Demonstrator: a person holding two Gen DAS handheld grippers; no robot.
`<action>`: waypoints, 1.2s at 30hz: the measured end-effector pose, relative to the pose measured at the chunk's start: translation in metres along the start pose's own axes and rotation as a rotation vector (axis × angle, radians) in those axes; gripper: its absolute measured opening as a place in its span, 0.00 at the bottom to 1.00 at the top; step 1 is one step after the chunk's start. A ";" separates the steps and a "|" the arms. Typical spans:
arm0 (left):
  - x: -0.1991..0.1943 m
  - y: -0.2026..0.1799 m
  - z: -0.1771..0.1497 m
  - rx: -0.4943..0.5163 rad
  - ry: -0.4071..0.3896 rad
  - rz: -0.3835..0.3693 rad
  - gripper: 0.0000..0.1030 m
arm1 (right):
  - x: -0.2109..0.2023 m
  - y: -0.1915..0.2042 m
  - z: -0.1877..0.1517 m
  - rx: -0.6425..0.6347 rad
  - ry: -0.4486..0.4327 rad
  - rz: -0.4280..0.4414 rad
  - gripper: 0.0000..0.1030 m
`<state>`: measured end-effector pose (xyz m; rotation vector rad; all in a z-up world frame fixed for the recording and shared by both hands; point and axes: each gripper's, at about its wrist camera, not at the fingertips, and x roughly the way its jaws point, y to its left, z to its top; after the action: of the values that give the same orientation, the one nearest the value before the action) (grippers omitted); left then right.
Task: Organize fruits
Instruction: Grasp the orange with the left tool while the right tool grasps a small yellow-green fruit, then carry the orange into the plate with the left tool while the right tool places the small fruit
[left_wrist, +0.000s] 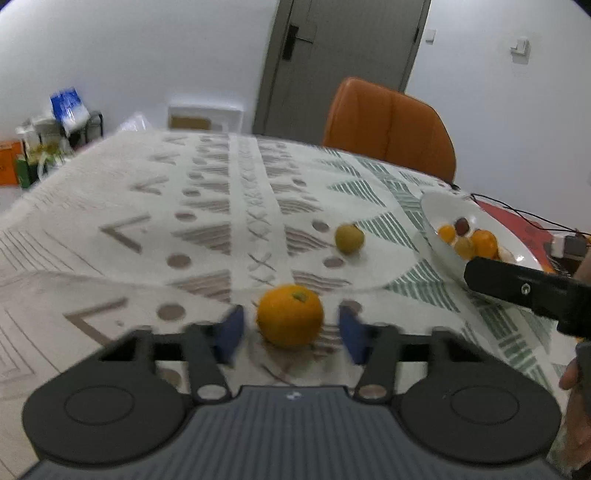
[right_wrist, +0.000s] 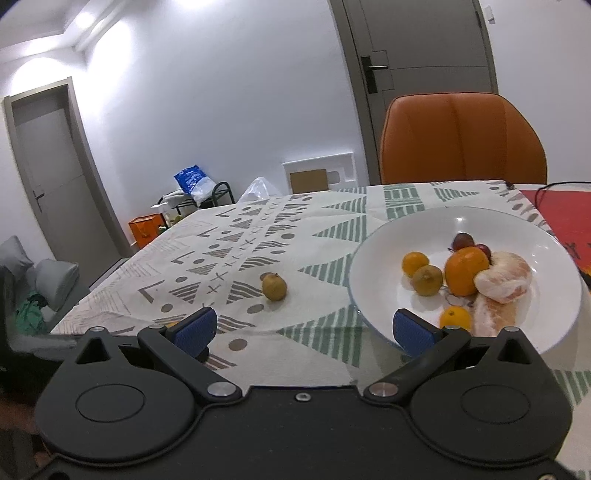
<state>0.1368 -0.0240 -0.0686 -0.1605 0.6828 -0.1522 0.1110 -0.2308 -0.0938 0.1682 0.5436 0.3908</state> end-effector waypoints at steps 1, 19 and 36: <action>0.000 0.003 0.001 -0.015 0.004 -0.016 0.35 | 0.001 0.001 0.001 -0.003 0.000 0.002 1.00; -0.020 0.053 0.011 -0.139 -0.073 0.079 0.35 | 0.055 0.042 0.019 -0.137 0.046 0.058 0.78; -0.024 0.081 0.009 -0.214 -0.092 0.099 0.35 | 0.105 0.046 0.022 -0.193 0.149 0.020 0.21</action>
<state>0.1319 0.0608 -0.0629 -0.3363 0.6133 0.0242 0.1903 -0.1478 -0.1125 -0.0421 0.6478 0.4753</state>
